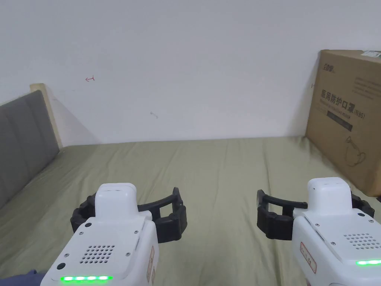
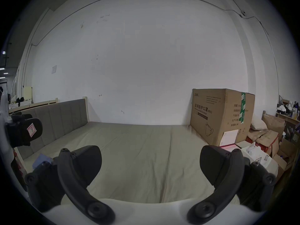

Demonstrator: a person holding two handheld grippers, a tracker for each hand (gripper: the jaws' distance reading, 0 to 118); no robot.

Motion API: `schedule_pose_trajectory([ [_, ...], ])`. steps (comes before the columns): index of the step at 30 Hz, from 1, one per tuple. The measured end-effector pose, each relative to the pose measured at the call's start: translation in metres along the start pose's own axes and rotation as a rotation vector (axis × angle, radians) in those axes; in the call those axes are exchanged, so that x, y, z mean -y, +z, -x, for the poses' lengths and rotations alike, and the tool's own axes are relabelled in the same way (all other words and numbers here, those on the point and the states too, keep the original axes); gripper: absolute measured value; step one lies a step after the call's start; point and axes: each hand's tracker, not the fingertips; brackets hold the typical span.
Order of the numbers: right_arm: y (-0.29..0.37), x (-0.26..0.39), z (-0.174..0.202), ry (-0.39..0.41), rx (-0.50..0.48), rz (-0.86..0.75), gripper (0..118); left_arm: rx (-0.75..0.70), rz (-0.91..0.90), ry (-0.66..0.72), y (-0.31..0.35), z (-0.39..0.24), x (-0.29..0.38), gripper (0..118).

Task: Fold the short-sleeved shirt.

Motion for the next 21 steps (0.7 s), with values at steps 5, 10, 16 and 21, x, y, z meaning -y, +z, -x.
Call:
schedule_pose_trajectory([
  [5, -0.001, 0.001, 0.001, -0.013, -0.004, 0.006, 118, 0.001, 0.013, 0.031, -0.001, 0.001, -0.001, 118],
  [10, -0.003, 0.004, 0.003, -0.001, -0.008, 0.022, 118, 0.007, 0.037, 0.076, -0.002, 0.006, 0.002, 118],
  [16, -0.005, 0.009, 0.004, -0.004, -0.011, 0.041, 118, 0.004, 0.054, 0.078, -0.005, 0.006, 0.007, 118],
  [21, -0.008, 0.012, 0.004, -0.002, -0.010, 0.056, 118, 0.001, 0.065, 0.065, -0.007, -0.001, 0.010, 118],
])
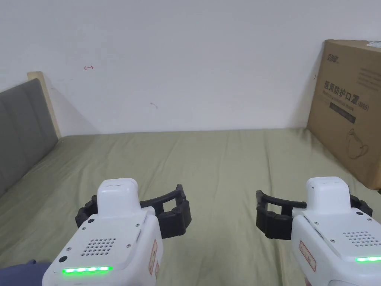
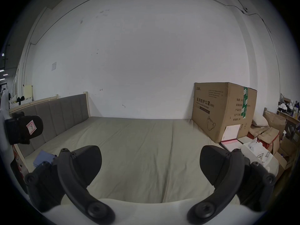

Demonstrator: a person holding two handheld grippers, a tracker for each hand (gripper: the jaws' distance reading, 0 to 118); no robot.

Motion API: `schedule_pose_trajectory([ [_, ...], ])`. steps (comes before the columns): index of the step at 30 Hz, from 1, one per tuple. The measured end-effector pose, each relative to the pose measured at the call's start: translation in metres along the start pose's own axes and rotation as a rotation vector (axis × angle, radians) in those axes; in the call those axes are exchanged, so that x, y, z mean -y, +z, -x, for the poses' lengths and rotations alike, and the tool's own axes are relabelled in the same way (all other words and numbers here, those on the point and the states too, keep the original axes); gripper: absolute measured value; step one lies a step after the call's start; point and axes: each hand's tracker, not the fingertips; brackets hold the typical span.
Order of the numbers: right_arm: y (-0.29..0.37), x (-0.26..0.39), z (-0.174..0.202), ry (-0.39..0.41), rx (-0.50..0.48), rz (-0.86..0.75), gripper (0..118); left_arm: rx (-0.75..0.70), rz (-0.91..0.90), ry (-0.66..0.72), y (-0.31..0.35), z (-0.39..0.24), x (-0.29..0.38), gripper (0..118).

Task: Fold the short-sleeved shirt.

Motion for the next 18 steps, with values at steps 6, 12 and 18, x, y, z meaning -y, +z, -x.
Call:
schedule_pose_trajectory([
  [6, -0.001, -0.001, -0.001, -0.005, -0.001, 0.006, 118, 0.033, 0.000, 0.040, 0.001, -0.007, 0.001, 113],
  [12, 0.001, -0.003, -0.002, 0.001, 0.000, 0.000, 118, 0.057, 0.043, 0.167, -0.008, -0.004, 0.006, 111],
  [18, 0.001, -0.002, -0.003, 0.002, 0.002, -0.001, 118, 0.041, 0.066, 0.227, -0.015, 0.008, 0.007, 111],
])
